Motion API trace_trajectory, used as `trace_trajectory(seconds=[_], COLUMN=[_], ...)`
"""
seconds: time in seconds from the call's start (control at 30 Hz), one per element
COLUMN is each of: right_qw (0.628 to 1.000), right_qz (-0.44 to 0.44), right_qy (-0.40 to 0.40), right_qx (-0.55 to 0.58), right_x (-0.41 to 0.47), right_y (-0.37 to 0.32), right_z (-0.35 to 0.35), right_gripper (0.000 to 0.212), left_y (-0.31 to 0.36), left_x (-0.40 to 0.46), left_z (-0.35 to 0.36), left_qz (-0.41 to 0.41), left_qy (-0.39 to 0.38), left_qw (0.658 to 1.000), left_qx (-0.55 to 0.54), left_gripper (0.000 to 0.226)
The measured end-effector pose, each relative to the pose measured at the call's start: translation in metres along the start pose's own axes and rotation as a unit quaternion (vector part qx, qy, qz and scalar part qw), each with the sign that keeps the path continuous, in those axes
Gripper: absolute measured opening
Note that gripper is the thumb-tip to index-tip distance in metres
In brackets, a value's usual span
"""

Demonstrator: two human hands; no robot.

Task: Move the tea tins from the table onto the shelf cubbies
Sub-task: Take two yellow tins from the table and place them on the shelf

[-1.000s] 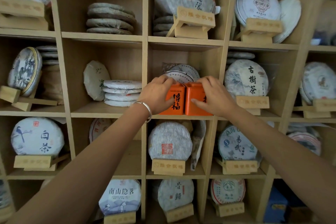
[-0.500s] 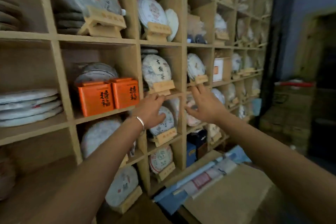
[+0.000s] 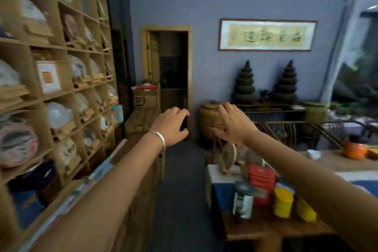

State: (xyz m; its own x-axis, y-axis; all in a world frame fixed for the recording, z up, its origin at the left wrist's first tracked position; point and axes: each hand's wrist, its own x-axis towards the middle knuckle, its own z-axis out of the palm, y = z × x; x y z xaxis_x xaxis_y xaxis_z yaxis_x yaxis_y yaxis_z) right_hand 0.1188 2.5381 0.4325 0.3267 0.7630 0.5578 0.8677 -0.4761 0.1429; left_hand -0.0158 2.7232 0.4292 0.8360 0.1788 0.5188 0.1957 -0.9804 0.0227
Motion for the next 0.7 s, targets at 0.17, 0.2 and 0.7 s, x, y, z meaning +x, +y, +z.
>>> trace_trajectory(seconds=[0.17, 0.2, 0.7], right_qw=[0.989, 0.985, 0.967], right_qz=[0.117, 0.136, 0.181], right_qy=[-0.048, -0.058, -0.169], right_qx=[-0.072, -0.084, -0.056], right_x=[-0.101, -0.12, -0.274], right_y=[0.119, 0.14, 0.356], right_z=[-0.019, -0.023, 0.02], right_gripper=[0.061, 0.061, 0.062], left_y=[0.13, 0.157, 0.39], left_x=[0.066, 0.076, 0.148], left_z=[0.06, 0.07, 0.238], left_qz=[0.111, 0.129, 0.19], left_qy=[-0.018, -0.017, -0.155], left_qw=[0.992, 0.989, 0.961], left_qx=[-0.057, -0.069, -0.127], left_gripper=[0.052, 0.052, 0.052])
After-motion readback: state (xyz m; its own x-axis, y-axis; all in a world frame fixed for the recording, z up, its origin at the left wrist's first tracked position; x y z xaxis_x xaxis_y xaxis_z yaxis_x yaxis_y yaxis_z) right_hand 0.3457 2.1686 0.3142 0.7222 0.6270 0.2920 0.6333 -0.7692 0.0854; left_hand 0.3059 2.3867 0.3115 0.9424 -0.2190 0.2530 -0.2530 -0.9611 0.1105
